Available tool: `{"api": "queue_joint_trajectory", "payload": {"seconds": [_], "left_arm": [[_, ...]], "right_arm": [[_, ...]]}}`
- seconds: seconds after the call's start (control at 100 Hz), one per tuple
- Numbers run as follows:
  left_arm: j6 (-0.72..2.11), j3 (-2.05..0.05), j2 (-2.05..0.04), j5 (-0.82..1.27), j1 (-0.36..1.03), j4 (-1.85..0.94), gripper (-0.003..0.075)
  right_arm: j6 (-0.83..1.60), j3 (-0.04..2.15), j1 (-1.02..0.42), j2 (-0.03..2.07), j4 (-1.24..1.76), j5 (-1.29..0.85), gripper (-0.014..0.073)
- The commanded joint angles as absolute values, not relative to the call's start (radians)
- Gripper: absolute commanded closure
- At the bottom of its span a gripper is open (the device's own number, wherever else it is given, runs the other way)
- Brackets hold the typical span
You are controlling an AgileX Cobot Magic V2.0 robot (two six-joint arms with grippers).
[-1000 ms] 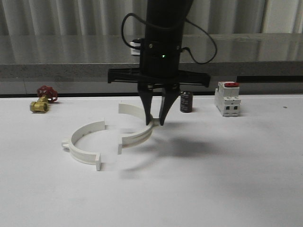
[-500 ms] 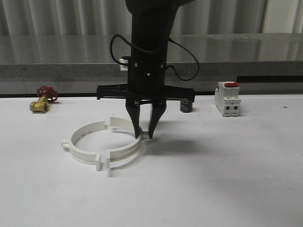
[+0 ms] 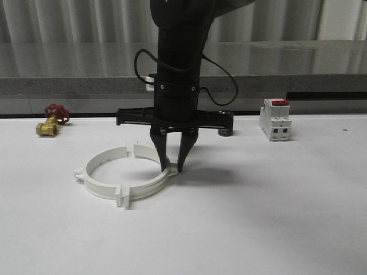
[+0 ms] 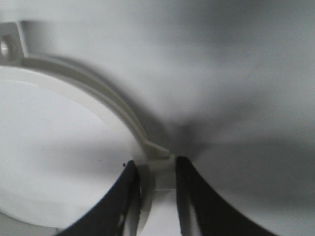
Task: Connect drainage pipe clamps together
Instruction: 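Lower the clamp half against the other half's ends, forming a ring, then open the right gripper and lift it away from the ring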
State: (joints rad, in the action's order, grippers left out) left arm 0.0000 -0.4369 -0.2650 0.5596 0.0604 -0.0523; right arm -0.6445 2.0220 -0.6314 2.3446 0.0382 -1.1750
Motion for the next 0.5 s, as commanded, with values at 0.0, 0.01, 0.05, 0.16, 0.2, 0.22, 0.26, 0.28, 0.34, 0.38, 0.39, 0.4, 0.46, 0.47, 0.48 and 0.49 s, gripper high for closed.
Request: {"api": "queue_joint_trajectory", "payload": {"seconds": [0.0, 0.01, 0.05, 0.16, 0.2, 0.22, 0.26, 0.28, 0.34, 0.38, 0.39, 0.4, 0.46, 0.47, 0.48, 0.49], "left_arm": [[0.005, -0.461, -0.274, 0.485, 0.06, -0.061, 0.0741], [0.005, -0.461, -0.274, 0.485, 0.06, -0.061, 0.0741], [0.005, -0.461, -0.274, 0.485, 0.06, -0.061, 0.0741], [0.005, -0.461, -0.274, 0.485, 0.06, -0.061, 0.0741], [0.005, -0.461, -0.274, 0.485, 0.06, -0.061, 0.0741], [0.005, -0.461, -0.274, 0.485, 0.06, -0.061, 0.0741], [0.005, -0.461, -0.274, 0.485, 0.06, -0.061, 0.0741], [0.005, -0.461, -0.274, 0.485, 0.06, -0.061, 0.0741], [0.005, -0.461, -0.274, 0.485, 0.06, -0.061, 0.0741], [0.005, -0.461, -0.274, 0.485, 0.06, -0.061, 0.0741], [0.005, -0.461, -0.274, 0.485, 0.06, -0.061, 0.0741], [0.005, -0.461, -0.274, 0.485, 0.06, -0.061, 0.0741], [0.005, -0.461, -0.274, 0.485, 0.06, -0.061, 0.0741], [0.005, -0.461, -0.274, 0.485, 0.06, -0.061, 0.0741], [0.005, -0.461, -0.274, 0.485, 0.06, -0.061, 0.0741], [0.005, -0.461, -0.274, 0.485, 0.06, -0.061, 0.0741]], "right_arm": [[-0.646, 2.055, -0.634, 2.28, 0.036, -1.15, 0.0554], [-0.646, 2.055, -0.634, 2.28, 0.036, -1.149, 0.0545], [-0.646, 2.055, -0.634, 2.28, 0.037, -1.142, 0.051], [-0.646, 2.055, -0.635, 2.28, 0.037, -1.122, 0.0325], [-0.646, 2.055, -0.635, 2.28, 0.037, -1.113, 0.0258], [-0.646, 2.055, -0.635, 2.28, 0.037, -1.11, 0.023], [-0.646, 2.055, -0.636, 2.28, 0.037, -1.104, 0.0195], [-0.646, 2.055, -0.636, 2.279, 0.037, -1.104, 0.0181], [-0.646, 2.055, -0.637, 2.272, 0.037, -1.107, 0.0174], [-0.643, 2.055, -0.637, 2.267, 0.035, -1.107, 0.0177], [-0.64, 2.055, -0.637, 2.265, 0.035, -1.107, 0.0178], [-0.64, 2.055, -0.637, 2.263, 0.035, -1.108, 0.0178], [-0.609, 2.055, -0.637, 2.245, 0.032, -1.109, 0.0178], [-0.603, 2.055, -0.637, 2.243, 0.032, -1.11, 0.0178], [-0.597, 2.055, -0.637, 2.237, 0.032, -1.11, 0.0178], [-0.584, 2.055, -0.637, 2.234, 0.032, -1.11, 0.0178]]}}
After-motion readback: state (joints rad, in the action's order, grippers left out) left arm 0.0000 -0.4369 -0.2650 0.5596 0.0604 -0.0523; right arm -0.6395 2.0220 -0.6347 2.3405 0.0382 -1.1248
